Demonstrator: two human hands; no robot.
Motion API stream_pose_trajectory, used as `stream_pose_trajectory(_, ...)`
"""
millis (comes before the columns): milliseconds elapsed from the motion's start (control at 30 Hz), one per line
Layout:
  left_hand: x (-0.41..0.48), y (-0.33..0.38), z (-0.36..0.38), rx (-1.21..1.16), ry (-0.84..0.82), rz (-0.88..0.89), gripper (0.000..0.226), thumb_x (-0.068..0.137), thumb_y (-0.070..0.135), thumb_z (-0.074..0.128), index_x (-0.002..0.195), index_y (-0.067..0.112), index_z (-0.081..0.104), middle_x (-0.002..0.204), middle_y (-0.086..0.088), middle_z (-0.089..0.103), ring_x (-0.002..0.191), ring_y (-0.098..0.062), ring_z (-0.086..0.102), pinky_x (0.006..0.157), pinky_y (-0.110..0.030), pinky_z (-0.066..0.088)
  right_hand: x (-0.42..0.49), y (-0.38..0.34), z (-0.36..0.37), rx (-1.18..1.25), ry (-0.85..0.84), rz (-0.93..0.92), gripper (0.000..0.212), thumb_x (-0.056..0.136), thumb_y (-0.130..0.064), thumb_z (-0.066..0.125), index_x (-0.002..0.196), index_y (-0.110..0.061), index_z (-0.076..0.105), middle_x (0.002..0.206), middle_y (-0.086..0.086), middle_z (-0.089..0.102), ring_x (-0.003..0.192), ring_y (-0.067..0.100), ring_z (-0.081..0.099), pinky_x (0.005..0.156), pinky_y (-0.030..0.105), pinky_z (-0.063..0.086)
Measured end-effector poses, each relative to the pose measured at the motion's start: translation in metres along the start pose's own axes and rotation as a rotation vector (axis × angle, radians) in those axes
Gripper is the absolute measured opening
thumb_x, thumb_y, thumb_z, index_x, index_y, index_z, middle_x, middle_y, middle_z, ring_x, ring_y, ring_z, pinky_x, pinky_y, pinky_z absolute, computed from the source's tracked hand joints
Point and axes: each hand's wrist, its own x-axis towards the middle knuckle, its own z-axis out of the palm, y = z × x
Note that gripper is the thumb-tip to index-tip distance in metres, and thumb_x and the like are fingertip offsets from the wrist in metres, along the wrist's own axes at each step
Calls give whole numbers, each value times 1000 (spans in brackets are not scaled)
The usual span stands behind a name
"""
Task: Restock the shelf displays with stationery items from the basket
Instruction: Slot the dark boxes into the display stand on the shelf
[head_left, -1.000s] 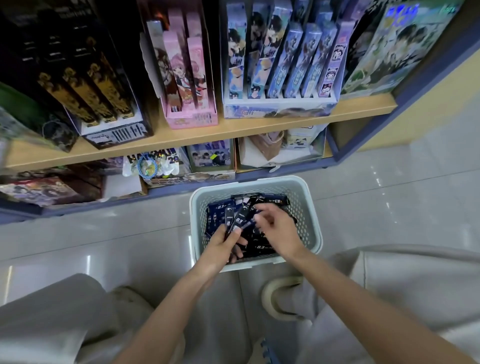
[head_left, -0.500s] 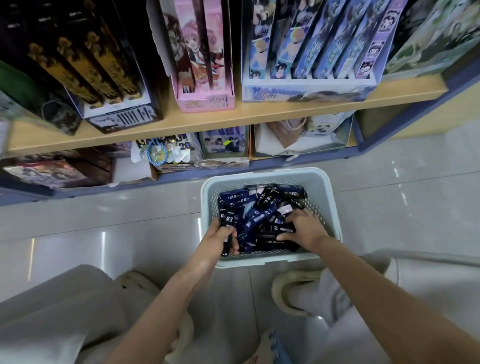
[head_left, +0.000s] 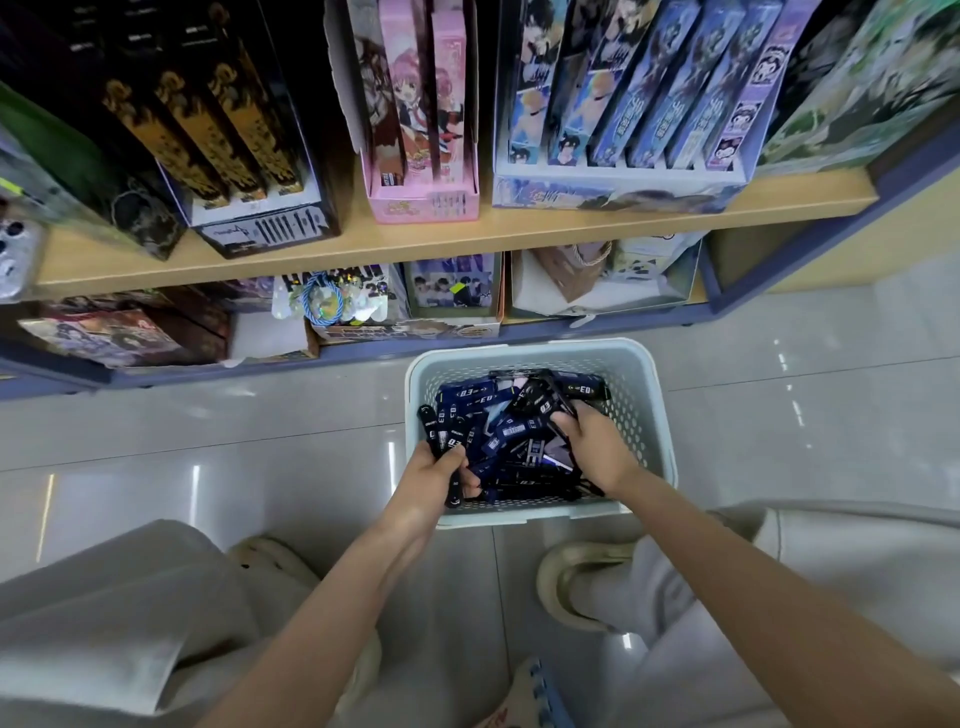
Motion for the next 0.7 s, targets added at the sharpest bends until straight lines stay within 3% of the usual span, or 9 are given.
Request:
stream_pose_trajectory(167,1,7,3,128,59,36,13,97,25,52,95,12,49,60,-3,47,53,-13,45,50,-16,42,-15,-28,-9,525,14,109,38,102,-32,37,112,-5,61,101,21,67,68,16,54,50,14,40)
stream_pose_trajectory(233,2,11,7,138,55,50,24,96,29,53,109,9,48,65,-4,54,58,-14,54,61,-20,49,-24,-40,-11,807,-34,143,36,102,-30,36,109,-6,63,109,16,68,85,18,65,70,21,50)
stream_pose_trajectory(300,-2,17,14,54,-15,51,31,98,25,50,119,3,45,80,-7,62,71,-17,63,70,-25,56,-33,-50,-13,999,-77,127,36,103,-27,35,109,-4,61,112,14,66,99,20,64,91,33,50)
stream_pose_trajectory(400,-15,27,23,-16,-163,39,17,99,24,46,109,10,50,95,-3,64,75,-15,65,58,-18,56,-39,-58,-9,1045,-85,117,39,103,-28,35,115,-2,60,117,13,65,110,25,61,100,39,45)
stream_pose_trajectory(467,-23,30,25,1,-244,21,15,100,25,45,107,14,51,99,-4,63,66,-12,66,46,-12,49,-41,-63,-6,1050,-60,112,35,103,-28,34,108,-6,61,111,10,66,106,23,61,98,37,46)
stream_pose_trajectory(533,-27,31,26,27,-283,24,17,100,25,44,112,14,49,101,-7,60,61,-10,64,45,-11,47,-42,-69,-3,1041,-27,111,33,103,-28,33,100,-11,61,101,7,65,96,19,61,92,32,48)
stream_pose_trajectory(600,-27,29,28,75,-288,53,24,100,25,45,121,15,49,101,-3,62,73,-9,63,57,-13,51,-43,-76,1,1066,0,123,32,103,-27,33,96,-12,60,94,4,64,88,15,60,86,29,49)
stream_pose_trajectory(700,-26,28,29,113,-300,76,33,99,26,48,131,17,48,118,-1,62,108,-15,59,95,-29,46,-43,-85,7,1113,28,127,31,103,-27,33,93,-11,58,87,1,61,83,13,57,86,31,49)
